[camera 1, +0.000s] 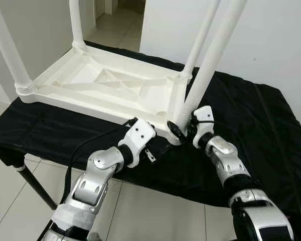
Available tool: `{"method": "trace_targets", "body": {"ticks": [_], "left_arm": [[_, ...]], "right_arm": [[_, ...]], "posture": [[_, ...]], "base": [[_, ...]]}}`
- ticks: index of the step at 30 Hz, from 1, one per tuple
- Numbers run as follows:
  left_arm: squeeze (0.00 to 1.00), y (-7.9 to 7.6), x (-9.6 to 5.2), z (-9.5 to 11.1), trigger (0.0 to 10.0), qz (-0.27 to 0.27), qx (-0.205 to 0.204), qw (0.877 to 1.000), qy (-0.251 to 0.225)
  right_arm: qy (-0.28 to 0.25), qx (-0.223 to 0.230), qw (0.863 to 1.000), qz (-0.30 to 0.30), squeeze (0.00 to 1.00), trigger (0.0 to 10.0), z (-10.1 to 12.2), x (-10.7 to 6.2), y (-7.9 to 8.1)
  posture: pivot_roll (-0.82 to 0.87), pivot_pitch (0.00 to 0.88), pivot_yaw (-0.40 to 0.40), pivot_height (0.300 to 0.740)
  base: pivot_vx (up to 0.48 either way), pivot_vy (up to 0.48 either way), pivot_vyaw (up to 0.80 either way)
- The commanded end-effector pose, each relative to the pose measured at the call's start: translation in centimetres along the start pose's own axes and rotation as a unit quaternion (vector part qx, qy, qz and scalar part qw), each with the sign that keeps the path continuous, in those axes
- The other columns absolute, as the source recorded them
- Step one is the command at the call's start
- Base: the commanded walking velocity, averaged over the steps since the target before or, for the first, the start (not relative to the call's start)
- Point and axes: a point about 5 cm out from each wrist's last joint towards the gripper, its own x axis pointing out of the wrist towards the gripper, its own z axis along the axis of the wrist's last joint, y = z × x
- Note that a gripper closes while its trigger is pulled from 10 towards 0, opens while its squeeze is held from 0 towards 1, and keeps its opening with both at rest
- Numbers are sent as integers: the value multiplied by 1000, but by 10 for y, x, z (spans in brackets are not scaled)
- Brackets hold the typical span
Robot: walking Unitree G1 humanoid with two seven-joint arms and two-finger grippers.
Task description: Building children table
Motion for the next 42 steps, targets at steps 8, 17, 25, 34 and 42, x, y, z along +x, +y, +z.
{"method": "trace_targets", "body": {"ticks": [8, 17, 25, 34, 42], "left_arm": [[0, 2, 2, 4, 10000, 24, 6, 1000, -2], [0, 3, 1, 4, 10000, 29, 6, 1000, -1], [0, 1, 4, 3, 10000, 25, 5, 1000, -3], [0, 1, 8, 3, 10000, 22, 6, 1000, -5], [0, 3, 8, 2, 10000, 23, 5, 1000, -5]], "right_arm": [[39, 12, 998, 39, 0, 0, -11, 13, 11], [48, 23, 997, 50, 0, 0, -16, 12, 13], [39, 35, 999, 14, 0, 10000, -20, 7, 7], [1, 31, 998, -50, 0, 10000, -15, 7, 9], [-16, 51, 981, -188, 0, 10000, -14, 6, 19]], "posture": [[69, 0, -123, 740], [74, 0, -125, 740], [49, 0, -127, 740], [33, 0, -131, 740], [24, 0, -130, 740]], "base": [[0, 0, 0], [0, 0, 0], [0, 0, 0], [0, 0, 0], [0, 0, 0]]}}
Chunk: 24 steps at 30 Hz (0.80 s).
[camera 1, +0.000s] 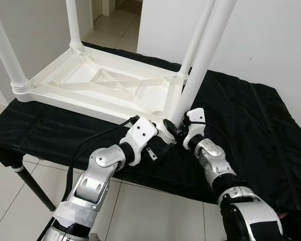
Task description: Building children table
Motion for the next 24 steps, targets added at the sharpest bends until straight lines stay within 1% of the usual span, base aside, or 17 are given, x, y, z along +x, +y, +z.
{"method": "trace_targets", "body": {"ticks": [1, 2, 3, 5, 7, 8, 10, 16, 17, 19, 22, 24], "left_arm": [[0, 1, 3, 1, 10000, 26, 4, 1000, -2], [0, 1, 3, 1, 10000, 26, 3, 1000, -2], [0, 1, 3, 1, 10000, 26, 3, 1000, -2], [0, 1, 4, 0, 10000, 26, 3, 1000, -2], [0, 1, 4, 0, 10000, 26, 3, 1000, -2], [0, 2, 4, 0, 10000, 26, 2, 1000, -2], [0, 2, 4, 1, 10000, 27, 2, 1000, -3], [0, 2, 4, 0, 10000, 29, 2, 1000, -3], [0, 3, 4, 0, 10000, 30, 2, 1000, -3], [0, 3, 3, 0, 10000, 33, 1, 999, -3], [0, 2, 2, 0, 10000, 34, 0, 999, -2], [0, 1, 1, -2, 10000, 38, -3, 999, -1]], "right_arm": [[8, -2, 998, -63, 0, 10000, -2, -3, -5], [10, -2, 994, -112, 0, 10000, -3, -5, 0], [10, -2, 994, -112, 0, 10000, -3, -5, 0], [13, 2, 984, -180, 0, 10000, -4, -9, 10], [13, 2, 984, -180, 0, 10000, -4, -9, 10], [17, 8, 983, -184, 0, 10000, -4, -8, 16], [16, 10, 983, -184, 0, 10000, -3, -8, 19], [12, 12, 984, -178, 0, 10000, 0, -10, 18], [5, 16, 985, -170, 1000, 10000, 2, -11, 16], [-12, 22, 987, -156, 1000, 10000, 7, -15, 15], [-22, 31, 989, -141, 1000, 10000, 9, -17, 14], [-26, 37, 994, -103, 1000, 10000, 10, -21, 7]], "posture": [[24, 0, -130, 740], [24, 0, -130, 740], [24, 0, -130, 740], [20, 0, -130, 740], [20, 0, -130, 740], [20, 0, -130, 740], [21, 0, -133, 740], [27, 0, -139, 740], [28, 0, -141, 740], [32, 0, -144, 740], [32, 0, -146, 740], [34, 0, -150, 740]], "base": [[0, 0, 0], [0, 0, 0], [0, 0, 0], [0, 0, 0], [0, 0, 0], [0, 0, 0], [0, 0, 0], [0, 0, 0], [0, 0, 0], [0, 0, 0], [0, 0, 0], [0, 0, 0]]}}
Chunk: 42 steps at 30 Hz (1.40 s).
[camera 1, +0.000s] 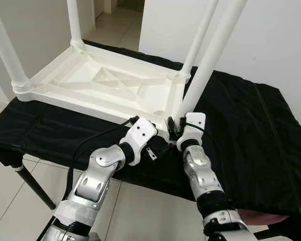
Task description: Building children table
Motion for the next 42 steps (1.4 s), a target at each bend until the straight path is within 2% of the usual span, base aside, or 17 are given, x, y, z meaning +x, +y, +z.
{"method": "trace_targets", "body": {"ticks": [1, 2, 4, 5, 6, 10, 15, 17, 20, 22, 28, 29, 30, 42], "left_arm": [[0, -1, -1, -2, 10000, 38, -4, 999, 2], [0, -2, -2, -2, 10000, 39, -5, 999, 1], [0, -2, -2, -2, 10000, 39, -5, 999, 1], [0, -3, -2, -2, 10000, 39, -7, 999, 1], [0, -3, -2, -2, 10000, 39, -7, 999, 1], [0, -4, -1, -2, 10000, 36, -8, 999, 1], [0, -2, -2, -1, 10000, 34, -4, 999, 2], [0, 0, -4, 0, 10000, 35, -1, 999, 4], [0, 1, -4, 0, 10000, 35, -1, 999, 4], [0, 2, -5, 0, 10000, 34, 1, 999, 5], [0, 1, -3, 1, 10000, 32, 3, 999, 3], [0, 2, -2, 1, 10000, 33, 2, 999, 3], [0, 2, -2, 2, 10000, 33, 2, 999, 2], [0, 7, 0, 3, 10000, 37, 7, 999, -1]], "right_arm": [[2, 1, 999, 41, 1000, 10000, 1, -4, -14], [8, -2, 998, 56, 0, 10000, 1, -4, -20], [8, -2, 998, 56, 0, 10000, 1, -4, -20], [21, -10, 994, 106, 0, 10000, 1, -4, -30], [21, -10, 994, 106, 0, 10000, 1, -4, -30], [39, -47, 979, 196, 0, 10000, 1, 1, -40], [52, -62, 967, 240, 0, 10000, 1, 5, -45], [65, -64, 958, 273, 0, 10000, -1, 8, -41], [70, -64, 954, 284, 0, 10000, -1, 9, -40], [91, -71, 944, 308, 0, 10000, -7, 14, -29], [100, -77, 935, 331, 0, 10000, -11, 18, -18], [103, -77, 933, 335, 0, 3961, -13, 18, -15], [109, -76, 934, 332, 0, 0, -15, 19, -15], [114, -52, 942, 312, 0, 0, -20, 16, -23]], "posture": [[34, 0, -151, 740], [36, 0, -153, 740], [36, 0, -153, 740], [34, 0, -152, 740], [34, 0, -152, 740], [33, 0, -144, 740], [42, 0, -135, 740], [51, 0, -129, 740], [51, 0, -129, 740], [52, 0, -121, 740], [53, 0, -123, 740], [53, 0, -124, 740], [53, 0, -124, 740], [50, 0, -125, 740]], "base": [[0, 0, 0], [0, 0, 0], [0, 0, 0], [0, 0, 0], [0, 0, 0], [0, 0, 0], [0, 0, 0], [0, 0, 0], [0, 0, 0], [0, 0, 0], [0, 0, 0], [0, 0, 0], [0, 0, 0], [0, 0, 0]]}}
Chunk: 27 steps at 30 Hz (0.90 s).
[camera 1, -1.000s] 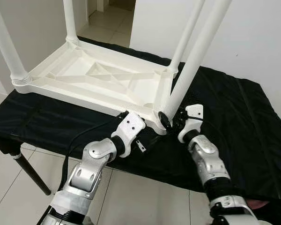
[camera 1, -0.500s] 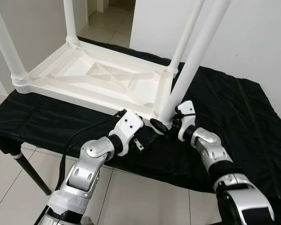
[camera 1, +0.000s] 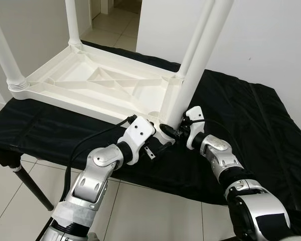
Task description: Building children table
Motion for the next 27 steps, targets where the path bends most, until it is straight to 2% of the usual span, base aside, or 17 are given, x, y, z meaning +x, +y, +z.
{"method": "trace_targets", "body": {"ticks": [1, 7, 8, 9, 10, 12, 14, 20, 22, 24, 27], "left_arm": [[0, 2, 4, 2, 10000, 29, 4, 1000, -3], [0, 3, 5, 3, 10000, 27, 7, 1000, -5], [0, 2, 6, 2, 10000, 25, 6, 1000, -5], [0, 1, 6, 2, 10000, 24, 6, 1000, -5], [0, 1, 6, 2, 10000, 24, 6, 1000, -5], [0, 1, 5, 0, 10000, 24, 5, 1000, -3], [0, 2, 5, 0, 10000, 24, 4, 1000, -3], [0, 1, 6, -1, 10000, 25, 3, 1000, -2], [0, 0, 5, -2, 10000, 27, -1, 1000, -5], [0, 0, 6, -2, 10000, 28, -2, 1000, -4], [0, 1, 6, -2, 10000, 30, -2, 1000, -4]], "right_arm": [[26, 14, 1000, 4, 0, 0, -16, -5, 3], [19, 15, 1000, -18, 0, 0, -17, -8, 0], [18, 10, 999, -38, 0, 2627, -16, -9, -3], [10, 7, 997, -72, 0, 10000, -12, -10, -7], [10, 7, 997, -72, 0, 10000, -12, -10, -7], [-11, 2, 993, -119, 0, 10000, -6, -10, -9], [-16, 6, 990, -137, 0, 10000, -6, -10, -7], [-22, 17, 985, -169, 0, 10000, -9, -10, -1], [-34, 42, 975, -216, 0, 10000, -12, -11, 10], [-37, 43, 971, -230, 0, 10000, -13, -12, 13], [-37, 58, 957, -283, 0, 10000, -17, -18, 16]], "posture": [[50, 0, -125, 740], [38, 0, -119, 740], [35, 0, -117, 740], [34, 0, -118, 740], [34, 0, -118, 740], [32, 0, -116, 740], [30, 0, -122, 740], [29, 0, -126, 740], [24, 0, -134, 740], [19, 0, -132, 740], [18, 0, -137, 740]], "base": [[0, 0, 0], [0, 0, 0], [0, 0, 0], [0, 0, 0], [0, 0, 0], [0, 0, 0], [0, 0, 0], [0, 0, 0], [0, 0, 0], [0, 0, 0], [0, 0, 0]]}}
